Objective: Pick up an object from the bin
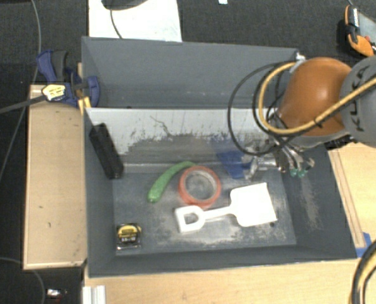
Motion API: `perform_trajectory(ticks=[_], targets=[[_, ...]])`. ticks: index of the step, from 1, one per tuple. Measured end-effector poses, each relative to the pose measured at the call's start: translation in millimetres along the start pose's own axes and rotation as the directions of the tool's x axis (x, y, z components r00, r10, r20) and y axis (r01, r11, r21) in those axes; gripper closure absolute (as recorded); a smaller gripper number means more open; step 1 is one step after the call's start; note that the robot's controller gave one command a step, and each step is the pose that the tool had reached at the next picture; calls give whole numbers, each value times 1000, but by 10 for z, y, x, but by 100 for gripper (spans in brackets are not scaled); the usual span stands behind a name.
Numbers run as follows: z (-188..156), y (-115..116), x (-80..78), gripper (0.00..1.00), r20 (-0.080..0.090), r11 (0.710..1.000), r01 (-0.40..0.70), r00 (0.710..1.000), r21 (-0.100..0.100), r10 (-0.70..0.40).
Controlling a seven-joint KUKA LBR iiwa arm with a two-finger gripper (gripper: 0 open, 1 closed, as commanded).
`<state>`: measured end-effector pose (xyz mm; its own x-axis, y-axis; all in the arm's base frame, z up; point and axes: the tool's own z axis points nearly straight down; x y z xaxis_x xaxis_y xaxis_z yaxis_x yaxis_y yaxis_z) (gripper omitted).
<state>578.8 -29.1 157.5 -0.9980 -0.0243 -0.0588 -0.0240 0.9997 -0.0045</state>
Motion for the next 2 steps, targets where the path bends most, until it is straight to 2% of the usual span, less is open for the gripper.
perform_trajectory(ticks=[1,2], targets=[[10,-1,5,100,-2,1000,-1,1000,0,1],[110,-106,87,100,0,962,273,962,0,-273]])
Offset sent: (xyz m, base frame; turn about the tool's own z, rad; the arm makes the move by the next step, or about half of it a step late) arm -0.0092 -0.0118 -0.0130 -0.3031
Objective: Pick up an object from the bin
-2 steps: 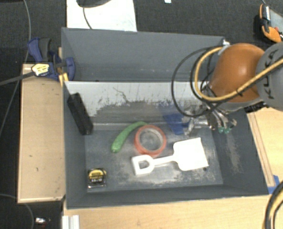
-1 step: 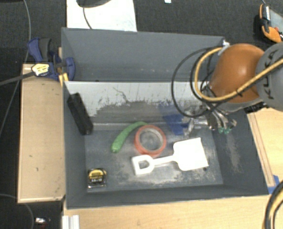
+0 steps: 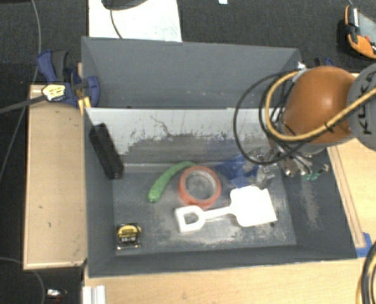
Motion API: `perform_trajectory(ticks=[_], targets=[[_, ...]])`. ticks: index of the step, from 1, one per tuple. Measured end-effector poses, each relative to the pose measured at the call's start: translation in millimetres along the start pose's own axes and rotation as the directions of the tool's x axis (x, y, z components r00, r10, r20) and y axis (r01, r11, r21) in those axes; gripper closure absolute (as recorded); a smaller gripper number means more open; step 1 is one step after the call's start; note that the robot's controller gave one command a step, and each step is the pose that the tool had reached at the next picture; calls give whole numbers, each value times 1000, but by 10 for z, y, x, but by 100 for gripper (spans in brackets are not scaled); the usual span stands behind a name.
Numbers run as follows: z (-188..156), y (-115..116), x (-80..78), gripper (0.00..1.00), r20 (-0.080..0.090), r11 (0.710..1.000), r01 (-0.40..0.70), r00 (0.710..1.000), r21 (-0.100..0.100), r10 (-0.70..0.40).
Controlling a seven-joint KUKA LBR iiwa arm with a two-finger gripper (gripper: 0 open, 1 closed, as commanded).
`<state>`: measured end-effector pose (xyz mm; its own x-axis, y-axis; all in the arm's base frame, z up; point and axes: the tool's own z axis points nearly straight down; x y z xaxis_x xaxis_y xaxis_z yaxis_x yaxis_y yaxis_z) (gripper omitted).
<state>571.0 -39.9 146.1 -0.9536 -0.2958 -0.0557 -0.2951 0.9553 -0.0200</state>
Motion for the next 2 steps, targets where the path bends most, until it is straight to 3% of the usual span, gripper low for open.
perform_trajectory(ticks=[1,2], targets=[[74,189,-159,100,1,977,-214,977,-1,214],[722,-10,123,100,2,968,-251,968,1,251]])
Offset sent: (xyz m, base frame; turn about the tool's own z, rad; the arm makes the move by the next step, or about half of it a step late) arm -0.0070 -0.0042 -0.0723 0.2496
